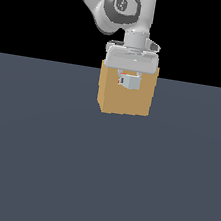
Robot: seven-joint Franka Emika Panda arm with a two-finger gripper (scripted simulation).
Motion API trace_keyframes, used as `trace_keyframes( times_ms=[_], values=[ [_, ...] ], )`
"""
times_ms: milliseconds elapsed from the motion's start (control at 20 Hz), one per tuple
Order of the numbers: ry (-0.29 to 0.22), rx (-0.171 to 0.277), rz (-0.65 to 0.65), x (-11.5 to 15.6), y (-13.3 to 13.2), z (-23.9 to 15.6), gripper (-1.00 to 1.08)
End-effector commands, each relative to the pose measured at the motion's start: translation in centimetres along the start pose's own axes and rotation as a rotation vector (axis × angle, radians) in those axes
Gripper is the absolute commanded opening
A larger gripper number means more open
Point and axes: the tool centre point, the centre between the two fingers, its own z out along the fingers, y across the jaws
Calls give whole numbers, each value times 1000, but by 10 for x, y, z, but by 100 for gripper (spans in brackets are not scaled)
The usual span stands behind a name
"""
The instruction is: Insert the peg into the horizontal hole in a box.
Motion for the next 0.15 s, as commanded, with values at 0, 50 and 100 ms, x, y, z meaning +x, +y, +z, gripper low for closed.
trace_keyframes(
  times_ms=[0, 50, 100],
  values=[
    [0, -5, 2, 7, 2, -3, -100],
    [0, -5, 2, 8, 3, -3, -100],
    [0, -5, 2, 8, 3, -3, -100]
  ],
)
